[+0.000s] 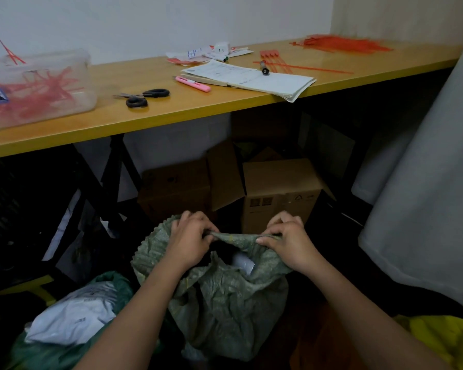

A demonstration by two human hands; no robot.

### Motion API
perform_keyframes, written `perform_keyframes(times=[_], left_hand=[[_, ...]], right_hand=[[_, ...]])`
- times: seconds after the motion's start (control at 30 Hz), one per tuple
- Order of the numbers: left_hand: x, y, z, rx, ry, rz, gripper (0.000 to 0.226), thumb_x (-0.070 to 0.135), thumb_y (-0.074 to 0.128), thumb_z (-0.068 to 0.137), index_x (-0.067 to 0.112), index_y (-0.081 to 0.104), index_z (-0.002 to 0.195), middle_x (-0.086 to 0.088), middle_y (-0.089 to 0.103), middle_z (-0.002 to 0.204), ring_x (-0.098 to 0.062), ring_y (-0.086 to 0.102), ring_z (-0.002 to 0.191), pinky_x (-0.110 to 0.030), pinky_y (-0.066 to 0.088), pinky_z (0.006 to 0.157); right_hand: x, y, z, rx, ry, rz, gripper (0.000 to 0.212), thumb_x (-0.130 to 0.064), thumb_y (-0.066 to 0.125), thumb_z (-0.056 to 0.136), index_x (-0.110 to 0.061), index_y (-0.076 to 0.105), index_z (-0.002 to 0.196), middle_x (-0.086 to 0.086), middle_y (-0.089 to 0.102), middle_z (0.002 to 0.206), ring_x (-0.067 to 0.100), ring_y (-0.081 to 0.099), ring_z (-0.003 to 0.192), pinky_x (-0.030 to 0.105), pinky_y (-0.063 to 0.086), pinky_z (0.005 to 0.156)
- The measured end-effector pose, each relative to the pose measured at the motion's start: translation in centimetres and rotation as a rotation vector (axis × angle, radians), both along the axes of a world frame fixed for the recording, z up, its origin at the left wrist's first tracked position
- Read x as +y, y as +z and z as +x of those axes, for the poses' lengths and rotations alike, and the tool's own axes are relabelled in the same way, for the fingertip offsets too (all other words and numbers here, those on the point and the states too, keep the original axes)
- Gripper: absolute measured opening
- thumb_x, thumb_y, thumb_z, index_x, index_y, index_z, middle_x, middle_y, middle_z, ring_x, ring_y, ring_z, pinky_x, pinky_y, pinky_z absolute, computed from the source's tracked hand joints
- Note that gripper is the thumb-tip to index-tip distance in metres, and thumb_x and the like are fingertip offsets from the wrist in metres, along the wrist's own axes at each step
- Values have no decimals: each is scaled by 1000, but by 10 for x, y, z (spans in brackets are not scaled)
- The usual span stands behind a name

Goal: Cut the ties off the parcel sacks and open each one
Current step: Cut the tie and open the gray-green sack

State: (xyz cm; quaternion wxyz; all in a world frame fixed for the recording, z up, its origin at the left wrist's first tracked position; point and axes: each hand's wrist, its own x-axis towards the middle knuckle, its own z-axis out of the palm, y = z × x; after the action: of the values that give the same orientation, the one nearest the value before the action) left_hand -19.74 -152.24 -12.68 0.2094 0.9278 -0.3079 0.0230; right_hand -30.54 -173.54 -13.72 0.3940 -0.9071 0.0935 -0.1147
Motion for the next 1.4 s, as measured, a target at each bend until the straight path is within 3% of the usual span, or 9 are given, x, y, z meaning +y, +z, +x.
perform_keyframes(times=[0.1, 0.2, 0.37, 0.53, 0.67, 0.8, 1.03, 1.2, 1.4], left_hand=[[2, -3, -2, 55, 13, -60, 8, 24, 69, 86, 32, 70, 91, 18, 60, 86, -12, 52, 95, -38, 39, 87], [1, -7, -3, 256, 13, -219, 6, 18, 65, 90, 21, 67, 85, 5, 68, 82, -16, 63, 84, -42, 52, 79], [-1, -14, -10, 534, 29, -456, 8, 12, 56, 95, 17, 53, 90, -18, 54, 70, -25, 48, 60, -37, 40, 60], [-3, -14, -15, 725, 35, -471, 24, 11, 41, 101, 25, 58, 92, -15, 57, 83, -24, 48, 69, -36, 40, 63], [-6, -11, -17, 828, 58, -463, 19, 12, 53, 95, 25, 66, 94, -4, 68, 95, -20, 64, 87, -35, 51, 79], [-3, -12, -16, 684, -31, -311, 27, -2, 65, 84, 18, 60, 101, -9, 64, 99, -22, 63, 92, -39, 53, 82], [3, -17, -18, 437, -6, -349, 37, -4, 72, 76, 19, 50, 96, -5, 57, 90, -18, 57, 73, -40, 49, 63], [10, -15, -14, 270, -20, -414, 29, -9, 73, 70, 13, 56, 79, -3, 54, 88, -20, 54, 78, -36, 47, 70], [16, -17, -14, 92, 5, -349, 9, 11, 76, 78, 12, 74, 87, 6, 61, 86, -9, 58, 86, -19, 45, 77]], right_hand=[[-5, -2, -3, -45, -24, -106, 8, -32, 73, 84, -26, 78, 86, -20, 58, 82, 7, 45, 93, 31, 32, 86], [-3, 0, -4, -81, -69, 168, 13, -19, 71, 87, -29, 75, 80, -24, 65, 75, 1, 64, 83, 21, 46, 82], [-2, -7, -6, -51, -129, 623, 28, -9, 54, 97, -29, 62, 80, 14, 64, 74, 25, 55, 66, 34, 45, 62], [-2, -11, -7, 60, -116, 687, 42, -7, 38, 103, -25, 69, 82, 2, 67, 87, 18, 62, 79, 22, 48, 62], [-3, -13, -6, 123, -55, 762, 8, -30, 58, 96, -23, 62, 99, 5, 67, 102, 18, 65, 95, 31, 51, 81], [-3, -17, -7, 134, 58, 643, 50, -17, 85, 72, -33, 45, 98, 3, 66, 90, 9, 70, 71, 24, 53, 58], [-8, -26, -9, -78, 122, 354, 21, -20, 72, 86, -29, 53, 83, -13, 59, 80, 5, 60, 74, 22, 49, 65], [-17, -34, -12, -83, 20, 385, 18, -18, 68, 89, -30, 68, 76, -1, 61, 90, 13, 62, 88, 17, 47, 77], [-14, -33, -10, -45, -41, 255, 15, -19, 63, 93, -23, 75, 101, 2, 64, 92, 15, 51, 100, 4, 33, 83]])
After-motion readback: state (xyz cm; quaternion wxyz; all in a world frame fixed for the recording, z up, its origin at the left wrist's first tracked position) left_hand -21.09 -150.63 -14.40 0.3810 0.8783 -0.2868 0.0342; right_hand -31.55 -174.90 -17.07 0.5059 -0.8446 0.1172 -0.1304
